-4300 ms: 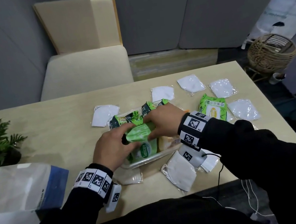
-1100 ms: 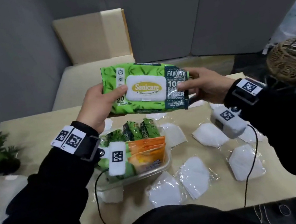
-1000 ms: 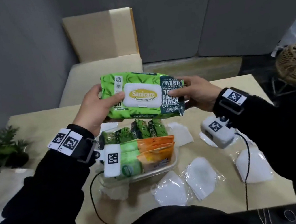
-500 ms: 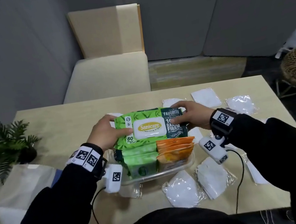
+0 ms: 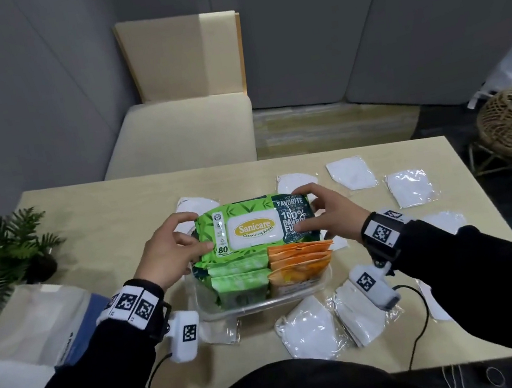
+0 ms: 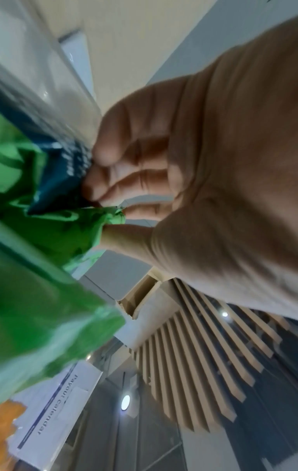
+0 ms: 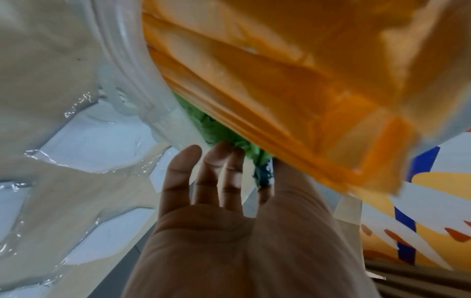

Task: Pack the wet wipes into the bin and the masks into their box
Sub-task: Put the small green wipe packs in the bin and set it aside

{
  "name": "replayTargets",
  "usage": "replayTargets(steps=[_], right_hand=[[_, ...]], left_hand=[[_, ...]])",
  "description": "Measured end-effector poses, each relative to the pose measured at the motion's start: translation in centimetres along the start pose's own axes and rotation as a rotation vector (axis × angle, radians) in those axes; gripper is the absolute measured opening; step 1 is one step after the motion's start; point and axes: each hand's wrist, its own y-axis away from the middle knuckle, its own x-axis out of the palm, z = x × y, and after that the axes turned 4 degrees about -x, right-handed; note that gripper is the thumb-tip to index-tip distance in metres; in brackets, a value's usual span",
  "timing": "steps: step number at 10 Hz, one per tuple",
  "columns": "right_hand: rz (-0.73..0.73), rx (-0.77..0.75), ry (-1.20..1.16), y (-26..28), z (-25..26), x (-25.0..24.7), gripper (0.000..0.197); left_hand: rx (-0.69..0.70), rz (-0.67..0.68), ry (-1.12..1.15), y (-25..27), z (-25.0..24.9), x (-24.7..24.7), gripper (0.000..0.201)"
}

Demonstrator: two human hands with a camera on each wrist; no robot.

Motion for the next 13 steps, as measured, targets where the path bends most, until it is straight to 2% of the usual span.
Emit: replayTargets(steps=[1,2,3,4,5,6,8,10,11,12,13], right_hand=[[-0.085,0.026,-0.093,0.1,-0.6,0.1,0.060],[-0.175,0.225,-0.186,0.4,-2.2,0.1,0.050],[-0.105,0.420,-0.292,0.7,-3.5,0.7,0.045],[-0.059,0.430,-0.374,0.9,-3.0,1.3,0.016],[-0.121,0.437,-0.271,0.3,-2.7,1.5,0.030],[-0.157,0.465,-0.205,-0.4,-1.8,1.9,0.040],[-0.106,0.402,-0.123,-4.2,4.2,2.4,0.037],[-0.120,0.312,-0.036,-12.3,13.5,4.8,0.029],[-0.079,0.314,-0.014,-17.4,17.6,6.7,0.026],[0.013,0.245,0.230,-22.7,21.5,10.0,0.019],[0.041,0.153,0.572,-26.8,25.0,13.9,0.025]], left_hand=[[-0.006,-0.076,0.041,0.2,0.7,-0.1,0.052],[-0.087,-0.209,0.134,0.2,2.0,-0.7,0.036],[-0.261,-0.126,0.163,-0.1,3.8,-0.7,0.012],[-0.355,0.009,0.189,-0.4,5.4,-0.5,0.019],[-0.378,0.045,0.301,-0.9,6.1,-0.8,0.016],[-0.382,0.076,0.315,-0.9,6.1,-1.3,0.015],[-0.374,0.052,0.431,-0.5,7.0,-5.4,0.016],[-0.261,-0.047,0.631,-1.1,4.9,-13.1,0.010],[-0.257,-0.085,0.716,-2.3,5.5,-16.2,0.018],[-0.250,-0.101,0.775,-3.1,6.7,-18.0,0.024],[-0.247,-0.145,0.847,-3.6,7.7,-19.1,0.013]])
